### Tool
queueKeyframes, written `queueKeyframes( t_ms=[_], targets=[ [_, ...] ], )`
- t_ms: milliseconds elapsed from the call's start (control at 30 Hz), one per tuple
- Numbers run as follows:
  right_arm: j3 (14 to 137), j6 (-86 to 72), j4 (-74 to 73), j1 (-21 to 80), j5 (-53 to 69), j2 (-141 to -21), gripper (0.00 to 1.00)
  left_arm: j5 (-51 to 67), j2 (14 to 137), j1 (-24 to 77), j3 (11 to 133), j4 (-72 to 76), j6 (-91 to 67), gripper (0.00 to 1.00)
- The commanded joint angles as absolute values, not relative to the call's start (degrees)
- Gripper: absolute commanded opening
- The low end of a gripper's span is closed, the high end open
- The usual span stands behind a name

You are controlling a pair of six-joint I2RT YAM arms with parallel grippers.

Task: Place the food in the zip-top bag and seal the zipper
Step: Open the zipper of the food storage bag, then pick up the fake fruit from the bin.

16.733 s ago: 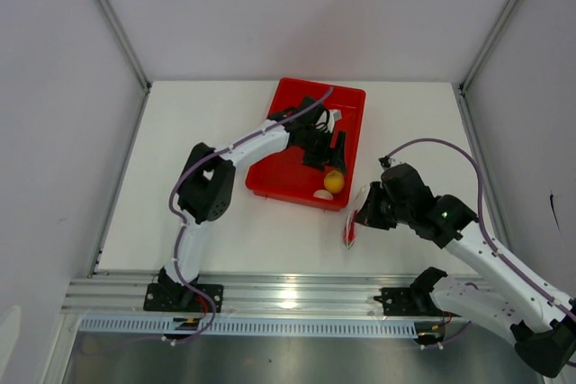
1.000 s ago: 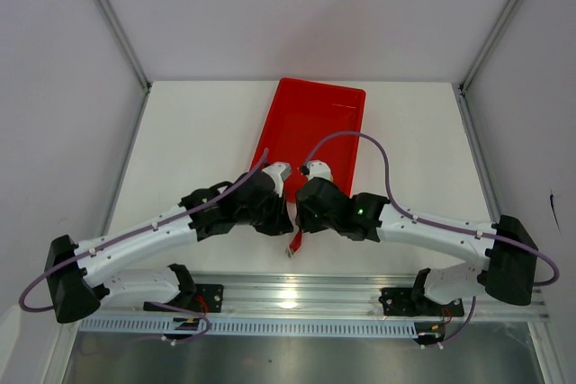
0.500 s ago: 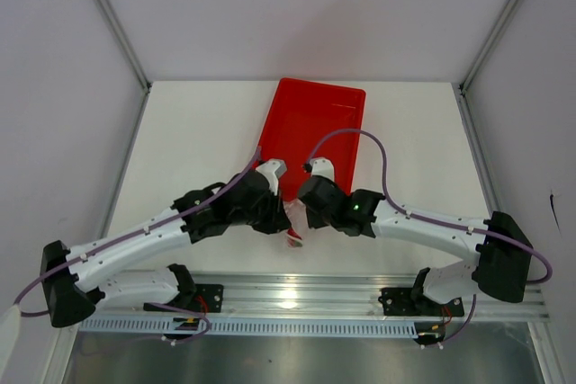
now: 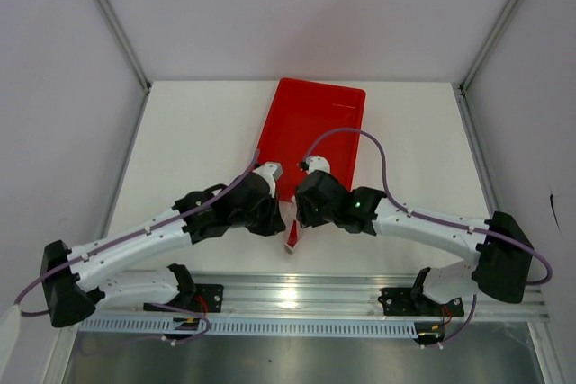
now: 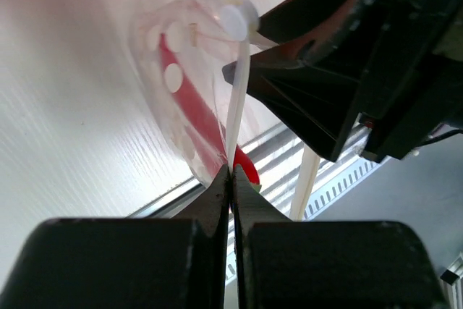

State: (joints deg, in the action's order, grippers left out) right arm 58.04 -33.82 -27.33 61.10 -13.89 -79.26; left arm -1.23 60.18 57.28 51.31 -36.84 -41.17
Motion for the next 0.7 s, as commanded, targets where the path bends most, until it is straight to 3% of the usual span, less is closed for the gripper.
queueKeyframes(
  t_ms=[0,300,400,433,533,667],
  targets=[
    [60.12,-33.13,-25.93,60.91,-12.48,-76.91,0.45,-3.07,61.17,57.74,50.71,-36.83,-42.89,0.01],
    [61.96,-34.28,-29.17,61.52,-10.90,-68.30,0.48,-3.25,65.65,57.74,53.26,-35.42,-41.75,0.01],
    [63.45,-35.07,-32.60,61.52,-14.30,-63.57,0.56,-2.64,66.80,57.74,53.26,-34.81,-41.57,0.01],
    [64.59,-35.33,-34.09,60.91,-15.37,-62.50,0.64,-2.46,67.23,57.74,53.17,-34.54,-41.49,0.01],
    [66.26,-34.46,-35.42,53.22,-12.76,-61.43,0.69,-1.93,67.06,57.74,53.00,-34.19,-41.66,0.01],
    [68.29,-30.51,-34.81,42.20,-4.31,-68.45,0.70,-1.93,65.48,57.74,52.64,-34.45,-41.75,0.01]
  ],
)
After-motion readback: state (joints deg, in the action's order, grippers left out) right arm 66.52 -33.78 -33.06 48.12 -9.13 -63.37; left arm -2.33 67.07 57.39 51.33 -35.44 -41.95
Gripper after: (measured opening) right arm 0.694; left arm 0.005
